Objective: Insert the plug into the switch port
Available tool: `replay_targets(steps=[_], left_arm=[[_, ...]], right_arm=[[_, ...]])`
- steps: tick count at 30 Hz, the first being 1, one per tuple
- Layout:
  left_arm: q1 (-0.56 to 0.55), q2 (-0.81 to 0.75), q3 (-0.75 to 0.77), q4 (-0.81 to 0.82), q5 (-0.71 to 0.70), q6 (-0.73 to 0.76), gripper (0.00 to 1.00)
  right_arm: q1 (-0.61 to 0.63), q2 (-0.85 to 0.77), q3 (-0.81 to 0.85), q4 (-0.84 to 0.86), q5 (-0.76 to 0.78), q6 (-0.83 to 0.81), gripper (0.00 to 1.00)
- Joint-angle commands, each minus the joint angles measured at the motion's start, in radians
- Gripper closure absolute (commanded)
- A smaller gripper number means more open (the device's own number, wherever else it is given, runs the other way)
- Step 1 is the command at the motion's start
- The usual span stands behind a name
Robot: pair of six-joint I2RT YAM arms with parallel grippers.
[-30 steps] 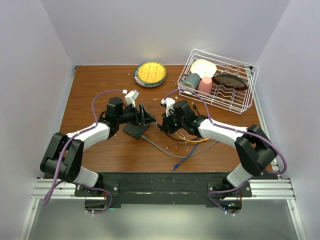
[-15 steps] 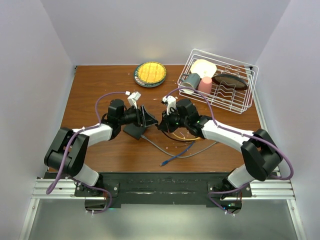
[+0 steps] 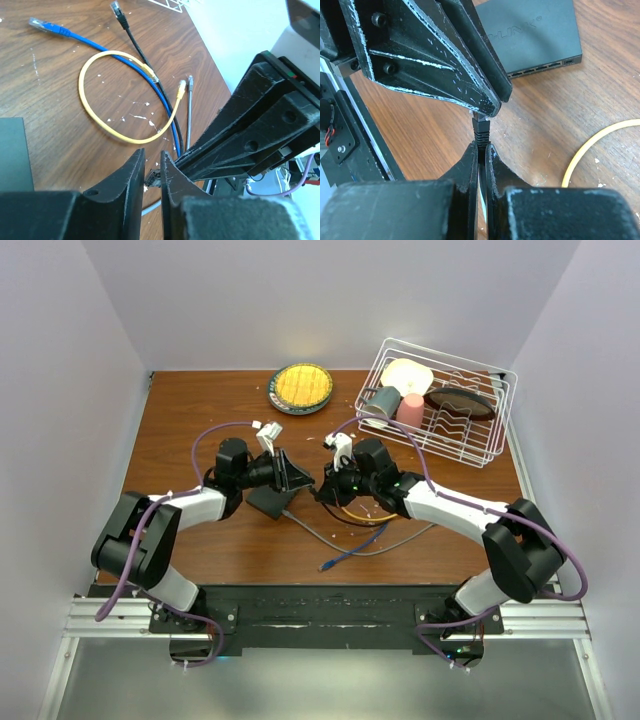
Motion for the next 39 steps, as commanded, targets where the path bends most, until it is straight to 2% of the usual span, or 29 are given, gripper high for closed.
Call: replay_targets(steps=[1,2,6,10,13,17,18,19,21,22,25,26,30,34,39], left_arm=[[-0.013,0.005,0.001,0.041,0.041,0.004,0.81],[-0.013,0.007,0.002,0.040,0.041,0.002,0.81],[-0.013,0.007,0.002,0.032,0.043,0.010,0.67],[-0.013,0.015,0.007,0.032,0.041,0.012,0.64],[-0.013,0.022,0.011,0.027,0.052,0.012,0.73],[-0.015,0.022,0.014,0.026,0.050,0.002,1.00],[-0.015,0.016,0.016,0.004,0.044,-0.001,1.00],[-0.015,0.012,0.023,-0.014,0.018,-0.001,1.00],[-0.015,-0.013,0.030,-0.090,-0.022,0.015,1.00],[-0.015,-0.024,0.042,-0.123,-0.072,0.024,1.00],[-0.016,-0.060,0.077,-0.258,-0.181,0.062,1.00],[-0.015,-0.068,0.086,-0.287,-0.204,0.071,1.00],[-0.016,-0.093,0.120,-0.405,-0.293,0.071,1.00],[-0.015,-0.094,0.129,-0.457,-0.368,0.032,1.00],[-0.015,-0.088,0.128,-0.459,-0.370,0.009,1.00]], right_arm=[[0.005,-0.023,0.008,0.063,-0.024,0.014,1.00],[0.003,-0.026,0.008,0.064,-0.024,0.016,1.00],[0.003,-0.032,0.013,0.072,-0.022,0.020,1.00],[0.003,-0.032,0.016,0.069,-0.022,0.020,1.00],[0.003,-0.034,0.013,0.074,-0.022,0.022,1.00],[0.003,-0.021,0.019,0.069,-0.021,0.022,1.00],[0.005,-0.023,0.021,0.063,-0.013,0.022,1.00],[0.005,-0.024,0.022,0.058,-0.002,0.022,0.86],[0.005,-0.029,0.024,0.048,0.033,0.017,0.70],[0.003,-0.037,0.027,0.042,0.051,0.016,0.55],[0.005,-0.061,0.034,0.012,0.136,0.006,0.43],[0.006,-0.067,0.041,0.005,0.156,0.000,0.36],[0.028,-0.081,0.062,-0.021,0.254,-0.021,0.28],[0.129,-0.055,0.111,-0.061,0.411,-0.066,0.27],[0.213,0.002,0.139,-0.063,0.527,-0.092,0.31]])
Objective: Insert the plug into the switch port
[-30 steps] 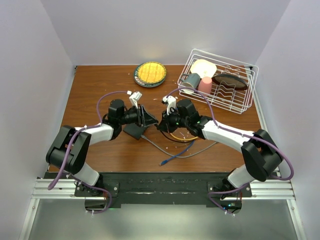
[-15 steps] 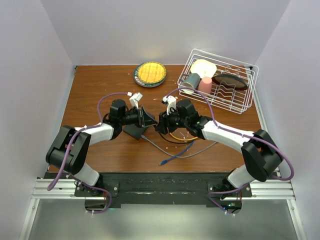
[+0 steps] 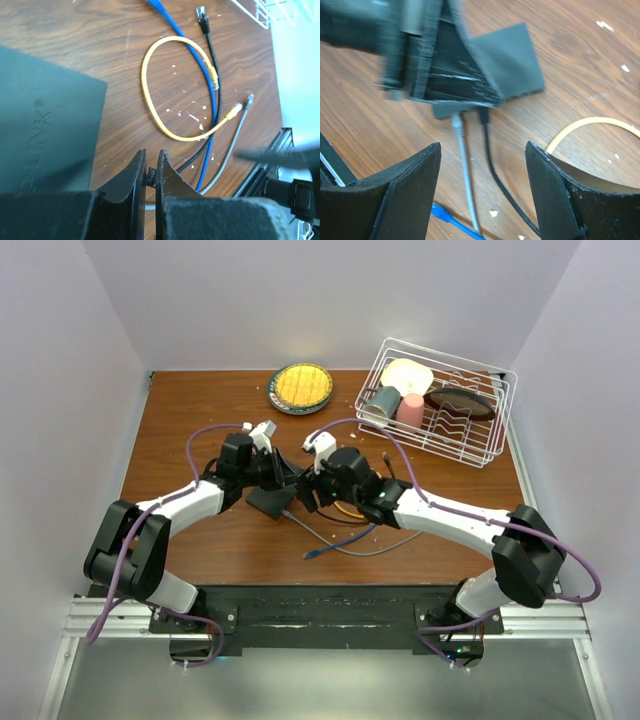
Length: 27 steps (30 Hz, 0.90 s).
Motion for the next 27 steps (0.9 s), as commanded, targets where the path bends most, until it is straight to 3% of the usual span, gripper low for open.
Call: replay_targets(steps=[1,10,12,23,27], left_arm=[[-0.001,-0.020,0.029,-0.027,-0.048,-0.023,1.00],[-0.001,-0.041,0.025,-0.021,-0.045,-0.028,1.00],[-0.001,-0.041,0.023,-0.013,-0.037,-0.026,1.00],[-0.001,-0.038,0.006,0.012,-0.016,-0.028,1.00],[-0.001,-0.039,0.008,0.012,-0.008,-0.029,1.00]], right_arm=[[0.064,0.041,0.057,-0.011,0.152,-0.042,0.32],[0.096,0.114,0.060,0.003,0.222,-0.036,0.45],[0.099,0.128,0.060,0.032,0.232,-0.035,0.52],[0.109,0.182,0.054,0.101,0.245,-0.021,0.58],[0.109,0.199,0.054,0.110,0.264,-0.012,0.67]])
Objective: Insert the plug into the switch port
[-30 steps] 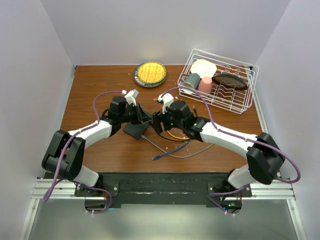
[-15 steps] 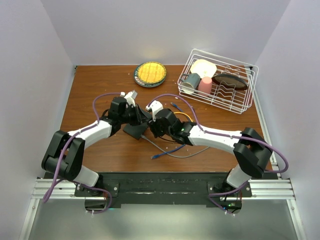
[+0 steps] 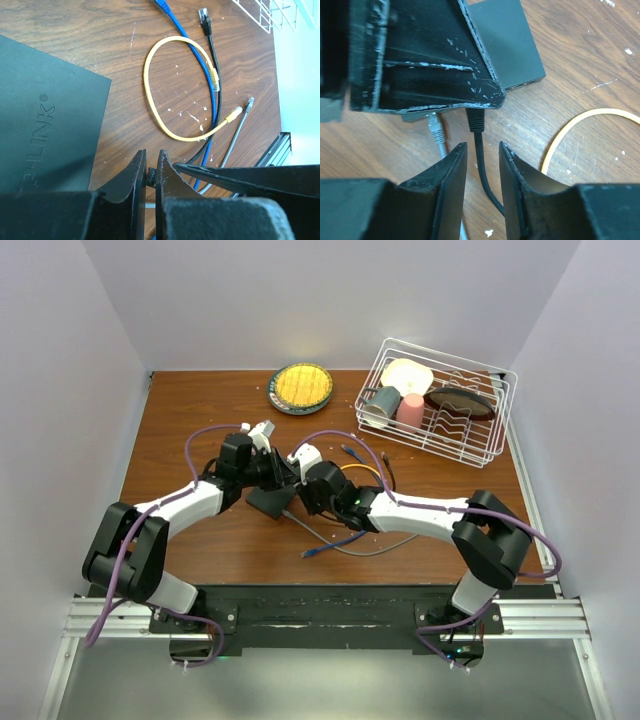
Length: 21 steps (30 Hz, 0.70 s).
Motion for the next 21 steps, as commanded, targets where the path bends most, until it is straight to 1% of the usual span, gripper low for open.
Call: replay_targets(steps=[1,4,13,15,16,17,18,21], left_arm=[[-0.001,-0.028,0.008,0.040,0.014,-0.003,1.00],[-0.001,-0.026,0.007,0.042,0.017,-0.003,1.00],[-0.001,-0.022,0.001,0.048,0.028,-0.001,1.00],[-0.001,-0.025,0.001,0.048,0.028,-0.003,1.00],[-0.003,-0.029,0.001,0.048,0.028,-0.001,1.00],[-0.001,-0.032,0.001,0.048,0.027,-0.003,1.00],[-0.001,-0.034,-0.001,0.048,0.025,-0.003,1.00],[-0.001,-0.043,-0.002,0.046,0.031,-0.001,1.00]], right_arm=[[0.006,0.020,0.028,0.056,0.052,0.020,0.68],[0.006,0.026,0.015,0.081,0.066,0.016,0.72],[0.006,0.028,0.002,0.119,0.071,0.020,0.73],[0.006,0.034,0.004,0.119,0.069,0.022,0.80],[0.006,0.042,0.005,0.119,0.069,0.022,0.86],[0.006,0.046,0.007,0.119,0.068,0.022,0.97],[0.006,0.051,0.010,0.116,0.068,0.022,1.00],[0.006,0.055,0.005,0.113,0.074,0.023,1.00]])
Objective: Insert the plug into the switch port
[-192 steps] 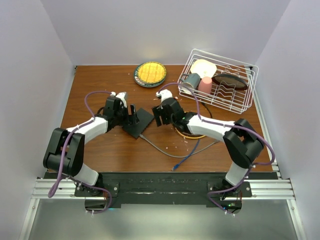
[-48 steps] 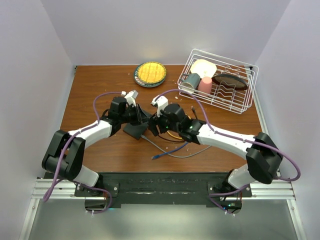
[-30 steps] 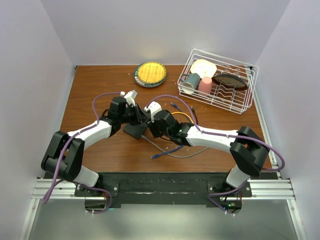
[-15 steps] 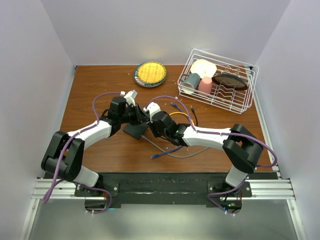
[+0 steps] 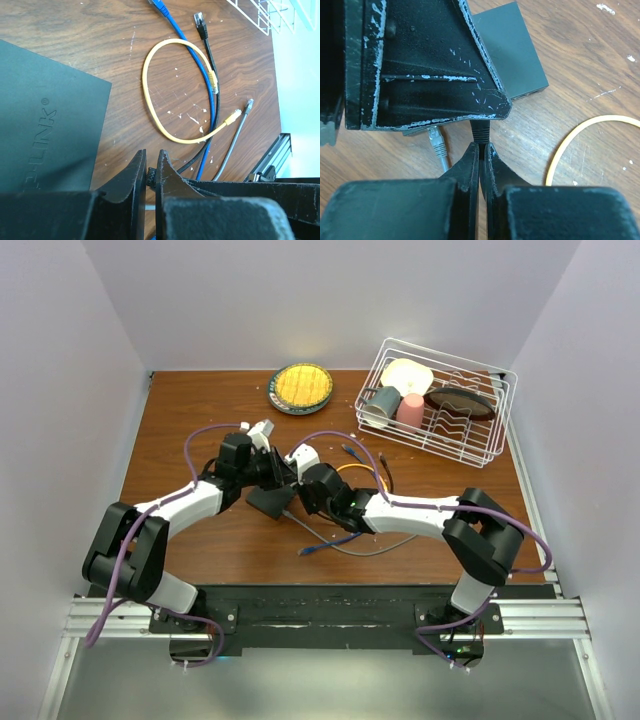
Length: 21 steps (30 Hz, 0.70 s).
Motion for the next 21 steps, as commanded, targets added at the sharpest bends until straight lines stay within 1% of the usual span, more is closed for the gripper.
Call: replay_targets(steps=[1,2,3,5,6,8,9,11,12,13,14,16,17,21], left_arm=[[-0.001,-0.048,-0.002,0.033,0.028,-0.001,1.00],[-0.001,-0.052,-0.005,0.033,0.025,0.001,1.00],[0.000,-0.060,-0.006,0.031,0.010,0.008,0.98],[0.005,-0.084,-0.009,0.011,-0.018,0.021,0.89],[0.012,-0.094,-0.009,0.002,-0.046,0.039,0.76],[0.025,-0.130,-0.008,-0.033,-0.107,0.054,0.60],[0.041,-0.143,-0.011,-0.044,-0.121,0.070,0.47],[0.058,-0.175,-0.009,-0.076,-0.179,0.088,0.38],[0.069,-0.193,-0.009,-0.089,-0.201,0.107,0.31],[0.072,-0.201,-0.008,-0.111,-0.222,0.116,0.28],[0.081,-0.209,-0.008,-0.122,-0.260,0.133,0.22],[0.086,-0.222,0.001,-0.151,-0.288,0.156,0.20],[0.091,-0.225,0.003,-0.159,-0.314,0.183,0.17],[0.097,-0.213,0.014,-0.213,-0.383,0.228,0.16]], right_arm=[[0.003,0.009,0.003,0.040,0.042,0.010,1.00],[0.001,0.002,0.000,0.041,0.043,0.011,1.00],[0.001,-0.001,-0.008,0.041,0.043,0.008,1.00],[0.001,-0.012,-0.015,0.034,0.043,0.002,1.00],[0.001,-0.024,-0.022,0.030,0.043,-0.006,1.00],[0.001,-0.038,-0.031,0.020,0.048,-0.016,1.00],[0.001,-0.052,-0.043,0.020,0.050,-0.023,1.00],[0.001,-0.063,-0.049,0.012,0.050,-0.032,1.00],[0.001,-0.067,-0.057,0.009,0.048,-0.036,1.00],[0.001,-0.078,-0.060,0.006,0.048,-0.038,1.00],[0.001,-0.083,-0.068,0.003,0.048,-0.041,1.00],[0.001,-0.097,-0.075,0.000,0.045,-0.044,1.00],[0.001,-0.100,-0.080,-0.006,0.043,-0.044,1.00],[0.001,-0.101,-0.094,-0.010,0.016,-0.050,1.00]])
